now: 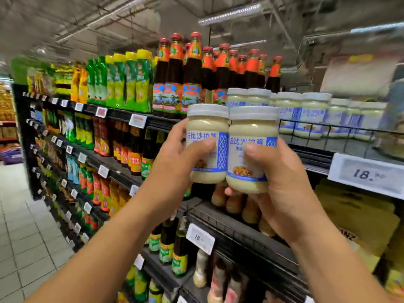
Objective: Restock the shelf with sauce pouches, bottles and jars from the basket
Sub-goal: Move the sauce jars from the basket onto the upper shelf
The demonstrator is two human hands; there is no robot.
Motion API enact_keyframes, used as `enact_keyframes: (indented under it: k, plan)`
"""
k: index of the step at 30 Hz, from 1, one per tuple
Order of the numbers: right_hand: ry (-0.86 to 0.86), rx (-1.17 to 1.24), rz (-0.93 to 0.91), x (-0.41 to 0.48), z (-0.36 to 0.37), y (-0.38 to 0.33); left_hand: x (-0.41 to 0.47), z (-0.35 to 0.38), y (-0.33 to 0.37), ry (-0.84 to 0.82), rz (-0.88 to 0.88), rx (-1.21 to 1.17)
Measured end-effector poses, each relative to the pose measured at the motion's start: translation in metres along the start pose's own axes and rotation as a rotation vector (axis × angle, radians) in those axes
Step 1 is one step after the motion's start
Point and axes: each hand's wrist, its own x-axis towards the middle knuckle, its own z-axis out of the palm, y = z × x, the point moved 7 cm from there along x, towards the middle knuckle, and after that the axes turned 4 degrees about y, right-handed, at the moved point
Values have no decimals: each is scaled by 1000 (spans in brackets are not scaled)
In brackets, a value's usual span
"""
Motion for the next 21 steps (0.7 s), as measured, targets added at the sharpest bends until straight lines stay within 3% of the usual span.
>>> enact_keyframes:
  k: [12,21]
  plan:
    - [151,-182,-212,90,24,-53,114,-2,34,-237,81,-118]
    - [323,-387,-254,107,-12,-89,170,37,28,-391,111,-165]
